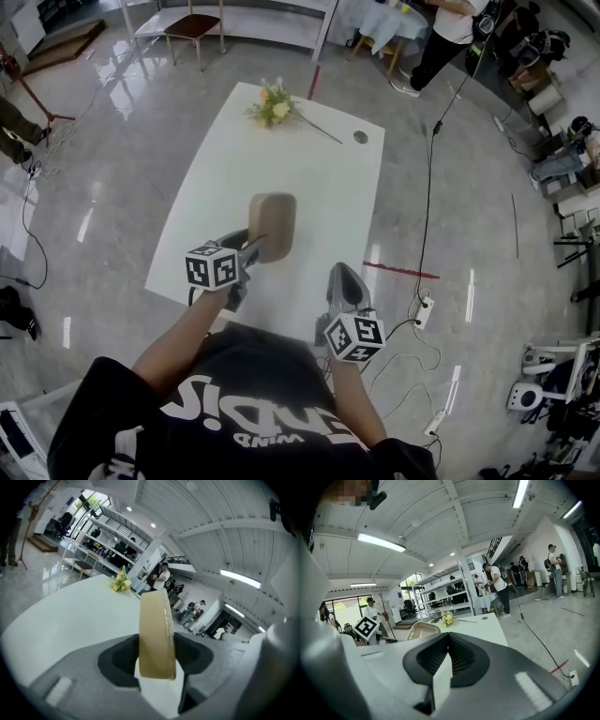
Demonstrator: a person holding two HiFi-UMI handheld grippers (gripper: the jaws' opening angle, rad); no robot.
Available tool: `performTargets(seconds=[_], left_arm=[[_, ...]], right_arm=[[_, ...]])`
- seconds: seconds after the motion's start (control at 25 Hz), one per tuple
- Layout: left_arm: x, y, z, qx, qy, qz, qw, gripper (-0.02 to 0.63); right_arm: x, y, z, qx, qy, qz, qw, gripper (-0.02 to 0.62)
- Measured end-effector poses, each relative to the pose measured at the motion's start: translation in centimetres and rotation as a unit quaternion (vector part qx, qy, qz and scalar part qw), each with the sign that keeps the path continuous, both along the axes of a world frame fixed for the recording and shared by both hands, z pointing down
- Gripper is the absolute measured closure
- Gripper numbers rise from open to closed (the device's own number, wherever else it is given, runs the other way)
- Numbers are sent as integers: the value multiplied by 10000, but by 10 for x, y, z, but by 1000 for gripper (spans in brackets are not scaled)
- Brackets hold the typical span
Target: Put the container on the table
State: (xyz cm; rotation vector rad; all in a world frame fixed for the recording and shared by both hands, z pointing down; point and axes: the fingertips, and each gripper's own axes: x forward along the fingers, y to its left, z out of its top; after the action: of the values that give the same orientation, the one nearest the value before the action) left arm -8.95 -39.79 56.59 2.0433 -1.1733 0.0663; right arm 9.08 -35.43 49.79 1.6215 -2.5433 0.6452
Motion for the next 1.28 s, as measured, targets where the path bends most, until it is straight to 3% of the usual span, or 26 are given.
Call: performTargets(seconds=[0.32, 0.68, 0.88, 1.08, 1.28], left_arm=[[10, -21, 45, -685, 126, 84, 9975, 384], [6, -50, 59, -980, 564, -113, 9935, 385], [-1, -60, 69, -1075, 444, -288, 9928, 382], [-12, -58, 90, -1248, -266, -404, 9910, 419], [-11, -58, 93, -1187, -396, -341, 9915, 420]], right_arm=[[1, -26, 8, -90, -12, -26, 10000, 597], [-4, -46, 15, -209, -6, -37, 9998, 597], [-1, -53, 19, -264, 13, -11, 9996, 597], [1, -57, 24, -319, 21, -31, 9995, 597], [2, -60, 28, -357, 35, -56, 9993, 597]])
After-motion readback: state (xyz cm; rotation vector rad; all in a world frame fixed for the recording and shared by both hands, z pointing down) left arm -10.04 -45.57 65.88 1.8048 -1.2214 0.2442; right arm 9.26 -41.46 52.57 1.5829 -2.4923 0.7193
